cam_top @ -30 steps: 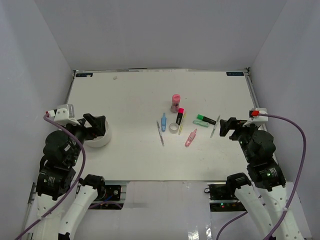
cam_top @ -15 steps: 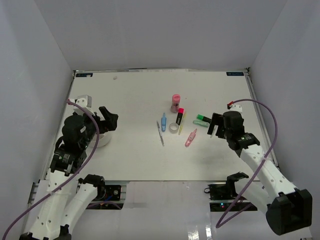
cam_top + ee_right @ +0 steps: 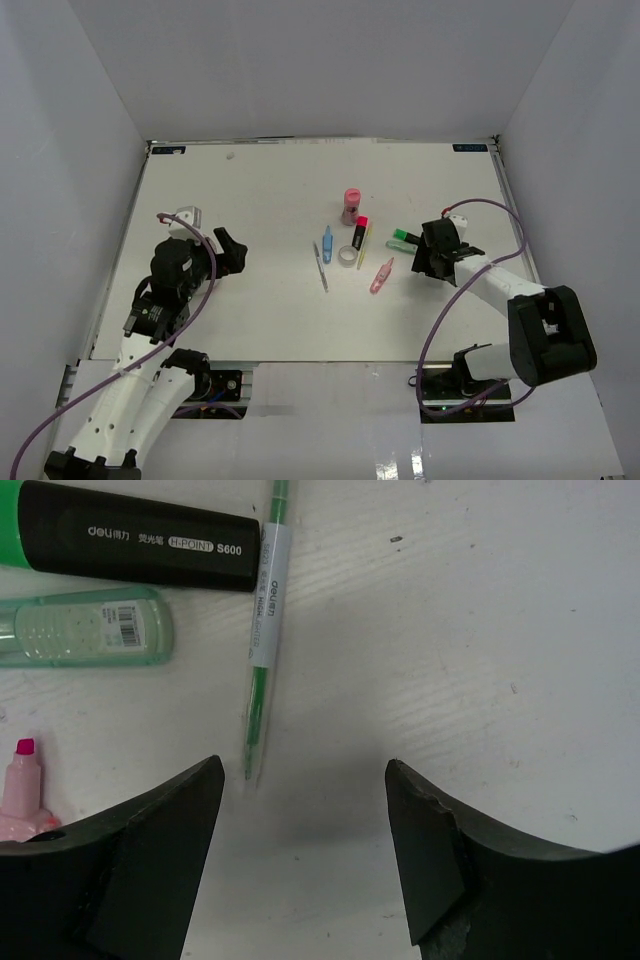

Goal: Sort the stationery into containers
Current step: Pick up the pen from the center of the board.

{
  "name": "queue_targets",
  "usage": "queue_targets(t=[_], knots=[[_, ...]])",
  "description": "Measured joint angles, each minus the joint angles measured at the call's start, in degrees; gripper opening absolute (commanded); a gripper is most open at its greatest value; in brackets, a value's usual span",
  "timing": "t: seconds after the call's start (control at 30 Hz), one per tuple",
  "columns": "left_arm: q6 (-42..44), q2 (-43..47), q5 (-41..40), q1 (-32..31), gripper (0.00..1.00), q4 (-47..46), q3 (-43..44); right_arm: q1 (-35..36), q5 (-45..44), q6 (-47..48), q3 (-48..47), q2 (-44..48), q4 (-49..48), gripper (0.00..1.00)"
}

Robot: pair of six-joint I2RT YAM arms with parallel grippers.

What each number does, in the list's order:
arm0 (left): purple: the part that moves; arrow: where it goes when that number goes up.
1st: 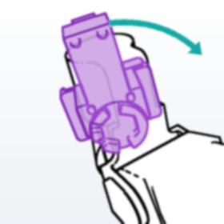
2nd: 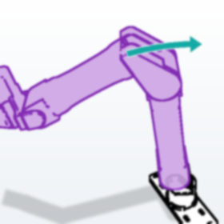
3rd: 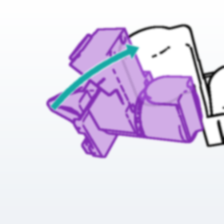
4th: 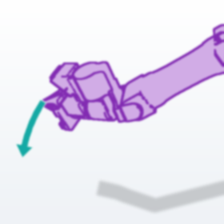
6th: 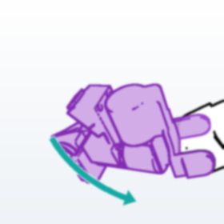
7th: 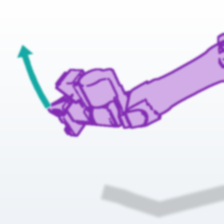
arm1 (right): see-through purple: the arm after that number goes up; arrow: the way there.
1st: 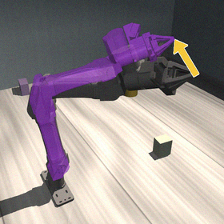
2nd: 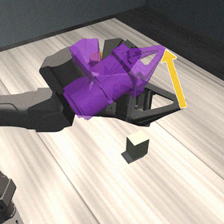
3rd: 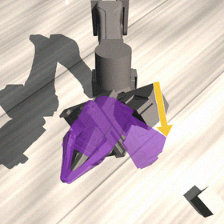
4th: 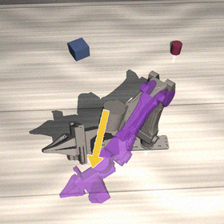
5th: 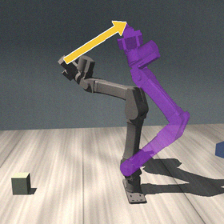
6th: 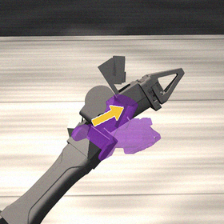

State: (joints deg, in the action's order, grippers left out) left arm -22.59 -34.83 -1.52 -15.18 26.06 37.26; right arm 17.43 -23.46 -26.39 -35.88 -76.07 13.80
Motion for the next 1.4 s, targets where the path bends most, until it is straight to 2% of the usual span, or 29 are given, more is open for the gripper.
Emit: queue_targets(t=[0.33,0.53,0.77,0.9,1.03,1.1,1.27,1.4], knots=[[0.0,0.3,0.0,-0.8,0.98,-1.3,-1.2,-0.3,-2.8,-1.9,-5.3,-10.1,-3.8,0.65],[0.0,0.3,0.0,-1.1,0.98,-1.3,-1.2,-1.7,-2.8,-2.6,-6.5,-12.2,-5.8,0.54],[0.0,0.2,0.0,-1.5,0.98,-1.3,-1.3,-3.2,-2.4,-3.1,-6.5,-12.4,-6.6,0.31],[0.0,-0.4,0.0,-1.5,0.98,-1.3,-1.3,-3.9,-2.3,-3.1,-6.3,-12.3,-6.7,0.24],[0.0,-0.9,0.0,-1.5,0.98,-1.3,-1.3,-4.5,-2.1,-3.0,-5.4,-11.1,-6.7,0.11],[0.0,-1.1,0.2,-1.5,0.98,-1.3,-1.3,-4.7,-2.1,-2.8,-4.5,-9.9,-6.4,0.09],[-0.6,-1.8,3.1,-1.5,0.98,-1.5,-1.2,-4.7,-2.8,-1.6,-2.8,-4.5,-3.6,0.08],[-2.3,-3.8,8.5,-1.5,0.98,-1.2,0.7,-3.3,-2.3,2.0,-1.0,4.1,-3.8,0.08]])
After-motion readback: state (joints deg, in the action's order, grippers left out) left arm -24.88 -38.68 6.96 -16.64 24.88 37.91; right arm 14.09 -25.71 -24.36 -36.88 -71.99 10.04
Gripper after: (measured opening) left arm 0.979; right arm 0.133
